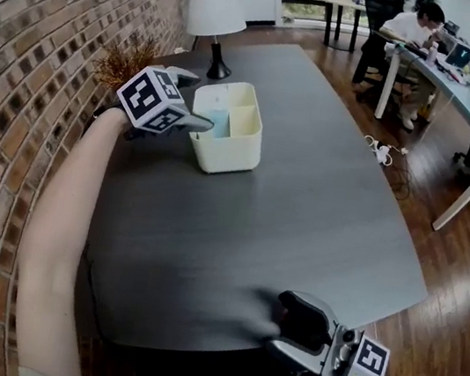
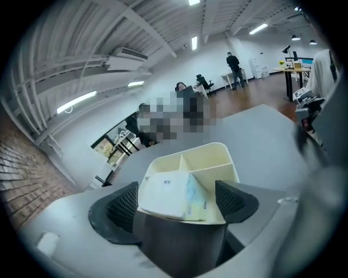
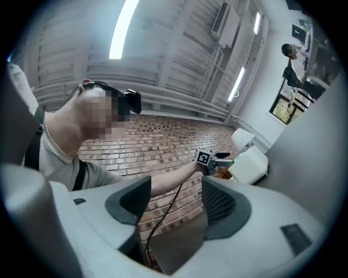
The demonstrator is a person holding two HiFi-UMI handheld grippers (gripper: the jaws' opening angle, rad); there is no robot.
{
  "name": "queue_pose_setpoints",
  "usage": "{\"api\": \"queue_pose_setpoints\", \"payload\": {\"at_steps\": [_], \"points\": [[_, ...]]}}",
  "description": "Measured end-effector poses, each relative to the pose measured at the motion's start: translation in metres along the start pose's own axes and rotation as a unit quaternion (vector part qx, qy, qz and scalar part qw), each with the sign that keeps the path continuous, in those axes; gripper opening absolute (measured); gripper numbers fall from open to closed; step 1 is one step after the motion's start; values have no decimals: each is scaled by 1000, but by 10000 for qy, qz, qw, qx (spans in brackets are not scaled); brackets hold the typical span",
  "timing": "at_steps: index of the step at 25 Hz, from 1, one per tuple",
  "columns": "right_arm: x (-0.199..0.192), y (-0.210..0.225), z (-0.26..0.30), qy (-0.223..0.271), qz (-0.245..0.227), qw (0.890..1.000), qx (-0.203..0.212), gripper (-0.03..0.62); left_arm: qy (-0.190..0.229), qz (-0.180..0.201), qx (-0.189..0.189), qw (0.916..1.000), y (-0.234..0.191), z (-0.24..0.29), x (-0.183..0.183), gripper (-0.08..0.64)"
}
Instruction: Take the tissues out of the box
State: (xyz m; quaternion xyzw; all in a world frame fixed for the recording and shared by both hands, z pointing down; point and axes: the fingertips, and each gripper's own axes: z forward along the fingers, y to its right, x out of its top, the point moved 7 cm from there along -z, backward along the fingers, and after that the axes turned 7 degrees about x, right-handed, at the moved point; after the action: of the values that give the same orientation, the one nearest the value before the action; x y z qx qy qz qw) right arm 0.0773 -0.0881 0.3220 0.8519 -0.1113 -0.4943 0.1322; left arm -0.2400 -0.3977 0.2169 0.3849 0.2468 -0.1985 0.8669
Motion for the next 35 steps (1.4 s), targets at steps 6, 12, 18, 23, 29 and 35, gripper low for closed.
{"api": "queue_pose_setpoints", "payload": {"at_steps": [6,12,18,23,29,35], "points": [[8,3,-1,205,191,9996,-40,296,-808,364,-452,9950,-17,47,3,484],[11,9,-7,246,242,9991,-250,296,-1436,410,-933,9844,-22,78,-11,571],[13,11,-9,253,232,9991,-234,296,-1581,452,-1199,9791,-14,88,-14,503],[11,9,-9,247,193,9993,-189,296,-1617,559,-1117,9789,-12,80,-7,490],[10,9,-11,217,115,9996,-148,296,-1394,675,-488,9867,-34,40,20,489],[8,9,-10,167,75,9997,-132,285,-268,528,230,9980,-38,-46,58,489]]}}
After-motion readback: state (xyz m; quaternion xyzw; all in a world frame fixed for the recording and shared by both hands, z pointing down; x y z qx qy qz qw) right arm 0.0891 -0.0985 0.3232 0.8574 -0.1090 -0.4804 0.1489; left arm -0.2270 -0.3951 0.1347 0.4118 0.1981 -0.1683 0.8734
